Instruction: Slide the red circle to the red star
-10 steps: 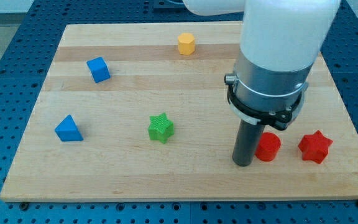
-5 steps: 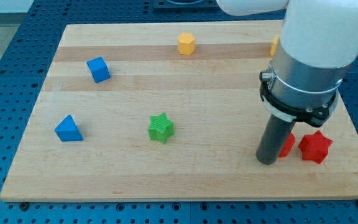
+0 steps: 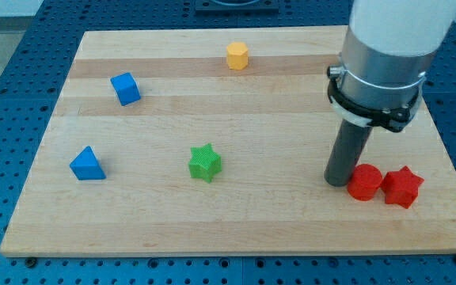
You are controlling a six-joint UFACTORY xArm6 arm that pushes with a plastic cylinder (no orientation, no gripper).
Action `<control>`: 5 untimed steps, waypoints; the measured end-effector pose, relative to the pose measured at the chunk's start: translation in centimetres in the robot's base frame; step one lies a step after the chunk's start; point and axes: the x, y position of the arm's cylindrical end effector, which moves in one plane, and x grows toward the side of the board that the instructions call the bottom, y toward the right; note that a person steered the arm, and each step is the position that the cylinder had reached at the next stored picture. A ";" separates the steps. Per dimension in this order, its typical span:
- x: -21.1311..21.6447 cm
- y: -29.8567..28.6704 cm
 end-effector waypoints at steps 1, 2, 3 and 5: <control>0.0 0.2; 0.1 0.8; 0.1 0.8; -0.1 0.6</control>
